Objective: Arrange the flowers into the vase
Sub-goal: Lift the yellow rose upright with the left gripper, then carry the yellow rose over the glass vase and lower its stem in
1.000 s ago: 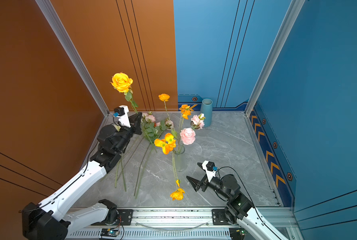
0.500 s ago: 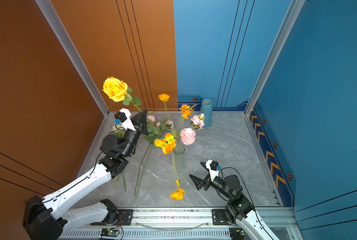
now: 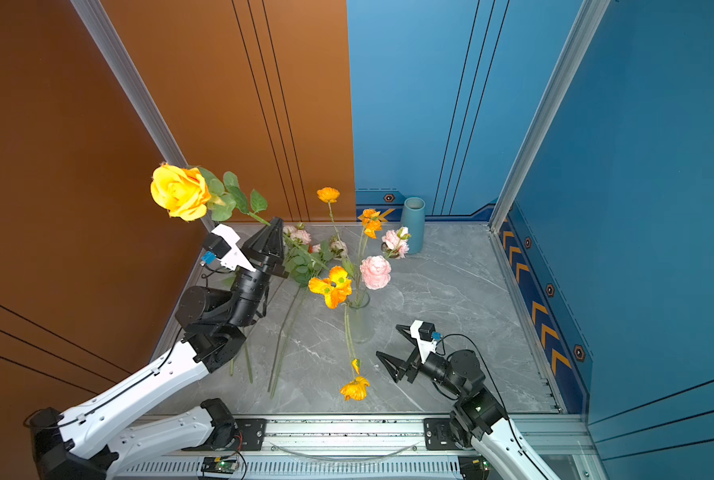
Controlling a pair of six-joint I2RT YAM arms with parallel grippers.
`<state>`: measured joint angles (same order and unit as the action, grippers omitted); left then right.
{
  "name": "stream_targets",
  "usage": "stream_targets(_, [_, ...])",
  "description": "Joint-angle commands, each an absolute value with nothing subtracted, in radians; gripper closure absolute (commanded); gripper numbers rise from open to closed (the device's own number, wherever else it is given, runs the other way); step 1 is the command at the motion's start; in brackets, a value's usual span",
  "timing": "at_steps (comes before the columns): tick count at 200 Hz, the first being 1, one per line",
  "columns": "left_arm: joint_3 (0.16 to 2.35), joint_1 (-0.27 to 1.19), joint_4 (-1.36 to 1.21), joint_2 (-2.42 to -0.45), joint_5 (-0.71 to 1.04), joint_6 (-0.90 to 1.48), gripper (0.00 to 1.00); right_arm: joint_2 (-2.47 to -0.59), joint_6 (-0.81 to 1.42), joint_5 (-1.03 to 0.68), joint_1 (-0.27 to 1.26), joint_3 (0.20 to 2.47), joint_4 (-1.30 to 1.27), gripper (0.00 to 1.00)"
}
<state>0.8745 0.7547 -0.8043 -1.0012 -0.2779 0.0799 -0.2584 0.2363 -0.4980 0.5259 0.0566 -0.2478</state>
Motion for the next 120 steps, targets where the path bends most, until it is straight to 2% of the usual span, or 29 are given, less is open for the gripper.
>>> stream_targets(1, [0.871,0.769,-0.828,-1.007,-0.307,0.117,1.0,-0.259,0.251,-0.52,0.52,0.05,-0.278,0.0])
stream_targets(120, [0.808,0.845,-0.792,-1.034,-0.404,0.218,1.0,-0.259,0.258,-0.517,0.517,0.055,-0.275,0.0])
